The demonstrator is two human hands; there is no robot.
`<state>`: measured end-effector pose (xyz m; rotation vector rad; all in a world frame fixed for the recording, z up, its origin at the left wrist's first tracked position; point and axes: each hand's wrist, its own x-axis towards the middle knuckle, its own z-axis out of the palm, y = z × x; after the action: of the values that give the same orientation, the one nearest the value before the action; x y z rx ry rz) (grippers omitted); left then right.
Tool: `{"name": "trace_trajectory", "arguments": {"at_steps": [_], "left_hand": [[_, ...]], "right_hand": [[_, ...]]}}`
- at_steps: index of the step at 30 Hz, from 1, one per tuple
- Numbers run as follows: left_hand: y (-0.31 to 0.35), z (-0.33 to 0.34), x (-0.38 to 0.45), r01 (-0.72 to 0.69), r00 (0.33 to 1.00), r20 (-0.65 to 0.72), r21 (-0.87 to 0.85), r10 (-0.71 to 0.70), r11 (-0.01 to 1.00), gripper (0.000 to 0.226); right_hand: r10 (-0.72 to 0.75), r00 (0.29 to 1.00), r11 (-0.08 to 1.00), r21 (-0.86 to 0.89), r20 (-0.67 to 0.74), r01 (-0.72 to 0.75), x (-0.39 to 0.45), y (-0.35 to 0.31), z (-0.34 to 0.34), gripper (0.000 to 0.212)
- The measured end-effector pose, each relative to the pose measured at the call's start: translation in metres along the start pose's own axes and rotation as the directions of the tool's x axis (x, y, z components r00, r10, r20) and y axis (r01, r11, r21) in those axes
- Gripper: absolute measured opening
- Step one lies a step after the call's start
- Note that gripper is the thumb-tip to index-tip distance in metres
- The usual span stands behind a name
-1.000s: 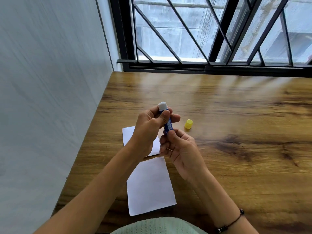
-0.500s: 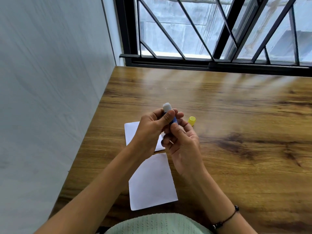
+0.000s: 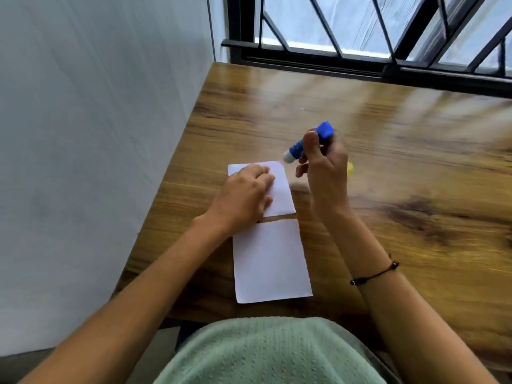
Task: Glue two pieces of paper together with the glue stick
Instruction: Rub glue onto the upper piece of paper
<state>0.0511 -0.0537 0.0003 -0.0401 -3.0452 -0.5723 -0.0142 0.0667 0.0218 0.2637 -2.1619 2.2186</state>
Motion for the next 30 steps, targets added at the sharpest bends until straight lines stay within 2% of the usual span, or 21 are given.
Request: {"name": "trace_trajectory", "arguments": {"at_steps": [3,7,10,13,15,30], "left_hand": [[0.000,0.001,0.006,-0.028,0.999,0.021,0.038,0.028,0.999,0.048],[0.000,0.000,0.010,-0.024,0.999,0.026,0.022,0.023,0.999,0.052],[-0.001,-0.003,0.010,-0.023,0.994,0.104,0.016,0.021,1.000,0.058],[-0.002,-0.007,0.010,-0.035,0.969,0.244,0.029,0.027,0.999,0.071],[-0.003,-0.009,0.010,-0.035,0.957,0.291,0.039,0.022,0.999,0.074],[-0.001,-0.007,0.006,-0.006,0.955,0.296,0.006,0.004,1.000,0.074]], "right_hand": [[-0.143,0.985,0.921,-0.351,0.097,0.169,0.012,0.005,0.005,0.016],[-0.161,0.956,0.813,-0.516,0.245,0.269,0.028,0.007,0.006,0.023],[-0.132,0.930,0.761,-0.567,0.342,0.316,0.034,0.006,0.004,0.024],[-0.109,0.916,0.735,-0.589,0.387,0.336,0.034,0.006,0.004,0.028],[-0.114,0.909,0.722,-0.595,0.401,0.353,0.035,0.007,0.005,0.028],[-0.124,0.872,0.659,-0.618,0.473,0.429,0.040,0.015,0.007,0.028]]}}
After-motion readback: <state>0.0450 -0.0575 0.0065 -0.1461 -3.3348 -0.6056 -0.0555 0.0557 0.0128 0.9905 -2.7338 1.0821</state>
